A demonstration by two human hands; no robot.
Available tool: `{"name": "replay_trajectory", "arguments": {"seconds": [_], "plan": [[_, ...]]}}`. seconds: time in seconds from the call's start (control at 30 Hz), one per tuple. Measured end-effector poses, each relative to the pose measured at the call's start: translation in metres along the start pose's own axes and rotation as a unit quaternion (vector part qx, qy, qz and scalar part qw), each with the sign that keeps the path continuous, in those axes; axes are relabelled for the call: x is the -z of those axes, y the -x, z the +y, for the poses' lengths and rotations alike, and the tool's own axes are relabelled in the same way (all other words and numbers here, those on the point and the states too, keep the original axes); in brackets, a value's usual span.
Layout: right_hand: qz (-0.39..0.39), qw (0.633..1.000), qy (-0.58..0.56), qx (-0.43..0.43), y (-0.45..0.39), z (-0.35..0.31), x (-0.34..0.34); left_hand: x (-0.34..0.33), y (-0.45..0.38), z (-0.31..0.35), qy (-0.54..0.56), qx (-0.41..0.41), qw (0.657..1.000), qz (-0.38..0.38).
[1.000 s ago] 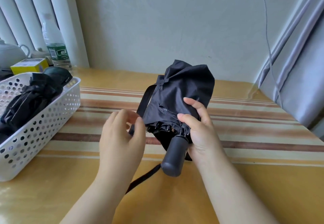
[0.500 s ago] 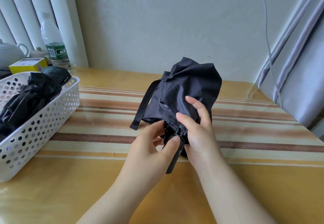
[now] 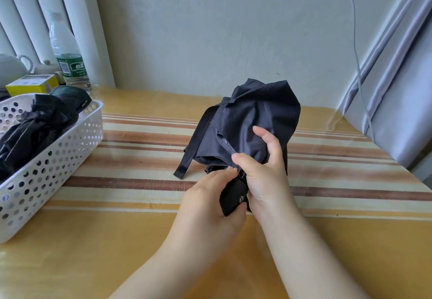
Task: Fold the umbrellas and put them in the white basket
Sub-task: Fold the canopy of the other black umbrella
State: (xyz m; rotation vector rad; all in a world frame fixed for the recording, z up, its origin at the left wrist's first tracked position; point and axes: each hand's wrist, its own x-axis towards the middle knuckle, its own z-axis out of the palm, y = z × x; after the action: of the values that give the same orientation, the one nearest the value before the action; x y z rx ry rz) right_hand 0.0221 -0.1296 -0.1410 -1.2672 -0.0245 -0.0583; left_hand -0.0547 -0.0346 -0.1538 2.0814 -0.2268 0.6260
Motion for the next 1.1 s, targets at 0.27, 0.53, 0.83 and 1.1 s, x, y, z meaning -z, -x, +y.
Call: {"name": "replay_trajectory", "arguments": {"seconds": [0.27,0.53,0.83,1.1], "plan": [[-0.08,0.984,0.144,0.073,0.013,0.003,-0.008,0.013,-0.01,-0.001,0.182,0.245,0.949,-0.083],[-0.139,0.966,0.198,0.092,0.033,0.006,-0.025,0.027,-0.002,0.002,0.285,0.259,0.917,-0.1],[-0.153,0.956,0.225,0.108,0.016,-0.021,-0.006,0.031,-0.02,-0.009,0.402,0.363,0.841,-0.015],[0.0,0.968,0.245,0.053,-0.009,-0.021,0.019,0.031,-0.021,-0.014,0.49,0.372,0.788,-0.029]]}}
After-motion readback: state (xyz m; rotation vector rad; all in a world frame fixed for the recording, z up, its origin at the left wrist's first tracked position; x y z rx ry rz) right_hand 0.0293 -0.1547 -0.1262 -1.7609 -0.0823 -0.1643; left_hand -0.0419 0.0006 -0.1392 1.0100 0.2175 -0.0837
